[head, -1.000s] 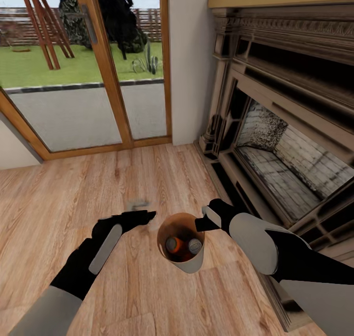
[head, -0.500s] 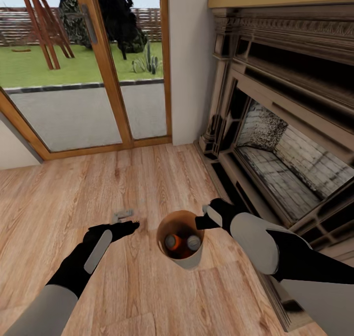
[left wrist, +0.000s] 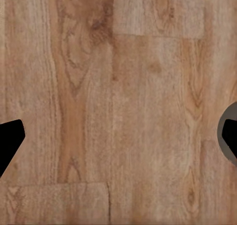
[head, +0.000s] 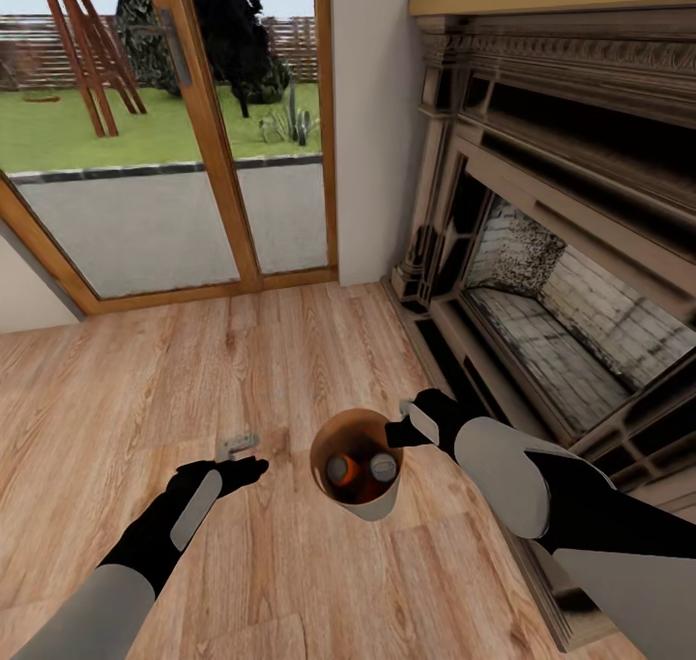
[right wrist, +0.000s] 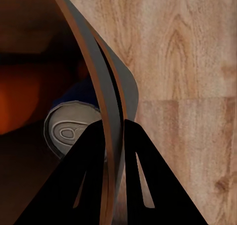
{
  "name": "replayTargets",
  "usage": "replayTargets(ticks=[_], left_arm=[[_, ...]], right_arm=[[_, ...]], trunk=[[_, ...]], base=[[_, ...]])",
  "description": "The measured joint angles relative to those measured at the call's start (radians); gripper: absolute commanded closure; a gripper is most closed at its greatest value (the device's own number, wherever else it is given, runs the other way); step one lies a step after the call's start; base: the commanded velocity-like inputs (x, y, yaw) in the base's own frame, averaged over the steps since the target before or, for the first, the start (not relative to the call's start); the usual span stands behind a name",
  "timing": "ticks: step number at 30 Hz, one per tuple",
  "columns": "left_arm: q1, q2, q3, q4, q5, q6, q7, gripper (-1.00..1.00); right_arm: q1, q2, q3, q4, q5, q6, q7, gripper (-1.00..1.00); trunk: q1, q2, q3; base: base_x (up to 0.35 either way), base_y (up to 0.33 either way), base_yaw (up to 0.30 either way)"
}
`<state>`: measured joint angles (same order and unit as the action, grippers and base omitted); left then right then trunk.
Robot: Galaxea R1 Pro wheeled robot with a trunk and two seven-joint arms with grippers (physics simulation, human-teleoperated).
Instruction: Put the three can of soda from the living room inside the tash can in the kitchen.
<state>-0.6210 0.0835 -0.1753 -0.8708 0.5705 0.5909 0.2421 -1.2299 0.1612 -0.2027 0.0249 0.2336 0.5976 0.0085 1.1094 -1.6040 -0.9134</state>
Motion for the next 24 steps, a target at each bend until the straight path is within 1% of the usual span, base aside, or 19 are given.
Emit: replayTargets(ticks=[5, 10, 16, 17, 18, 20, 21, 24], left_arm=[[0.003, 0.007, 0.001, 0.009, 0.001, 0.005, -0.002, -1.00], [0.006, 0.009, 0.001, 0.008, 0.002, 0.008, -0.004, -1.00], [0.008, 0.009, 0.001, 0.003, 0.003, 0.008, -0.004, -1.00], [0.008, 0.009, 0.001, 0.003, 0.003, 0.007, -0.004, -1.00], [0.008, 0.009, 0.001, 0.003, 0.003, 0.006, -0.004, -1.00], [0.008, 0.009, 0.001, 0.003, 0.003, 0.006, -0.004, -1.00], [0.008, 0.009, 0.001, 0.003, 0.003, 0.005, -0.004, -1.00], [0.008, 0.009, 0.000, 0.003, 0.003, 0.005, -0.004, -1.00]], right_arm=[[0.000, 0.003, -0.007, 0.000, -0.004, -0.001, 0.001, 1.00], [0.000, 0.001, -0.002, 0.000, 0.001, 0.000, 0.000, 1.00], [0.000, 0.000, -0.012, 0.001, -0.004, 0.000, 0.007, 1.00], [0.000, 0.000, -0.009, 0.001, -0.003, 0.000, 0.013, 1.00], [0.000, 0.000, 0.005, 0.001, 0.003, 0.000, 0.037, 1.00], [0.000, 0.000, 0.004, 0.002, 0.002, 0.000, 0.073, 1.00], [0.000, -0.001, 0.011, 0.001, 0.004, 0.000, 0.110, 1.00], [0.000, -0.001, -0.024, 0.000, -0.010, 0.000, 0.151, 1.00]], trunk=[[0.000, 0.000, 0.000], [0.000, 0.000, 0.000], [0.000, 0.000, 0.000], [0.000, 0.000, 0.000], [0.000, 0.000, 0.000], [0.000, 0.000, 0.000], [0.000, 0.000, 0.000], [0.000, 0.000, 0.000]], base=[[0.000, 0.000, 0.000], [0.000, 0.000, 0.000], [0.000, 0.000, 0.000], [0.000, 0.000, 0.000], [0.000, 0.000, 0.000], [0.000, 0.000, 0.000], [0.000, 0.000, 0.000], [0.000, 0.000, 0.000]])
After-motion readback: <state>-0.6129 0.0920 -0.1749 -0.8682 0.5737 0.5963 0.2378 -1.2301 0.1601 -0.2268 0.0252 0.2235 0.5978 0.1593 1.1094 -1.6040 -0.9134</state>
